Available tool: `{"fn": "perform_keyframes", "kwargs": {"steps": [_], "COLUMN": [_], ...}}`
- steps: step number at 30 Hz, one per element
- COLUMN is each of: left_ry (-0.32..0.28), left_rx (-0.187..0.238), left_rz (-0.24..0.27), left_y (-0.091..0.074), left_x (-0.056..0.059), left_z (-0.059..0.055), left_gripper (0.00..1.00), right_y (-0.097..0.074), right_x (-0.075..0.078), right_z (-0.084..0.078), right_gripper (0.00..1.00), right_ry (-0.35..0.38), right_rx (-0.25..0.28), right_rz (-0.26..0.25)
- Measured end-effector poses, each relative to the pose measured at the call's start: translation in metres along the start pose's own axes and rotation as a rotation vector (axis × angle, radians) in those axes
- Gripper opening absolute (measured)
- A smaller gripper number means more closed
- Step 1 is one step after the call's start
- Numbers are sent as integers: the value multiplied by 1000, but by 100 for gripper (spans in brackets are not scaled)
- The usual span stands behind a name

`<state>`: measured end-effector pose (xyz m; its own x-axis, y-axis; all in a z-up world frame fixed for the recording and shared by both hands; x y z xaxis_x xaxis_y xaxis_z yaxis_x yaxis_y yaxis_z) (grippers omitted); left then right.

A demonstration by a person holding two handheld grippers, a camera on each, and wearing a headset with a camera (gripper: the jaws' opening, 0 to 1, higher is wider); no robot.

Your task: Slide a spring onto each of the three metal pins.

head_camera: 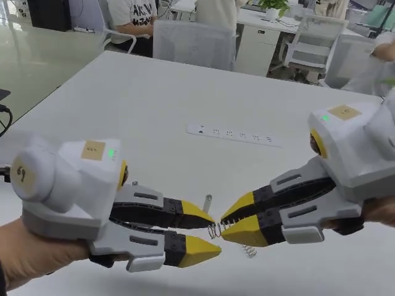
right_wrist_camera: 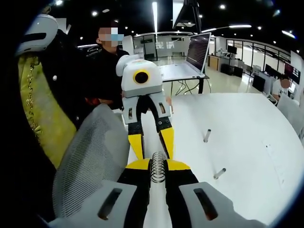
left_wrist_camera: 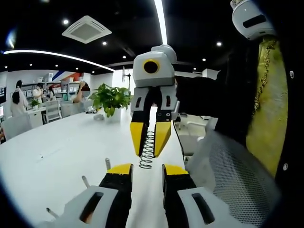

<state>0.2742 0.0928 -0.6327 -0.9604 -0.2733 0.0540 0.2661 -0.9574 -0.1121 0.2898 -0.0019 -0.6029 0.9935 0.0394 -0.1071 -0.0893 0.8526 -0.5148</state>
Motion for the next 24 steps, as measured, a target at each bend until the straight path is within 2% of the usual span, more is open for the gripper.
{"fn": "perform_keyframes", "kwargs": {"steps": [7, 13, 21, 24], "left_ry": [-12, -59, -83, -96], "left_rx": [-35, -57, -68, -58], "left_rz": [68, 116, 164, 186], "left_y": [0, -1, -5, -6], "left_x": [-3, -3, -5, -7], "left_z": [-3, -9, -13, -13], "left_gripper": [45, 71, 84, 88], "right_y": [-2, -5, -8, -9], "right_x": [2, 3, 8, 10], "right_z": [-3, -5, -8, -8], "right_gripper": [8, 8, 8, 8], "right_ry": [-7, -2, -2, -4], "right_rx": [-31, -48, -70, -81], "right_rz": [-4, -9, -15, -19]}}
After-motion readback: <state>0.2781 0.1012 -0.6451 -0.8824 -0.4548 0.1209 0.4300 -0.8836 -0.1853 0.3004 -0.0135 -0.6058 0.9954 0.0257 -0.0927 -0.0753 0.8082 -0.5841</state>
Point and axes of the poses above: the centre of the closed fingertips' face, and the gripper's own axes: y roughly forward along the fingers, x roughly to its right, z roughly out of its top, the point moved 6 cm from there along -y, roughly backward along the fingers, and after that the axes turned 6 degrees about x, right-handed, at the moved point
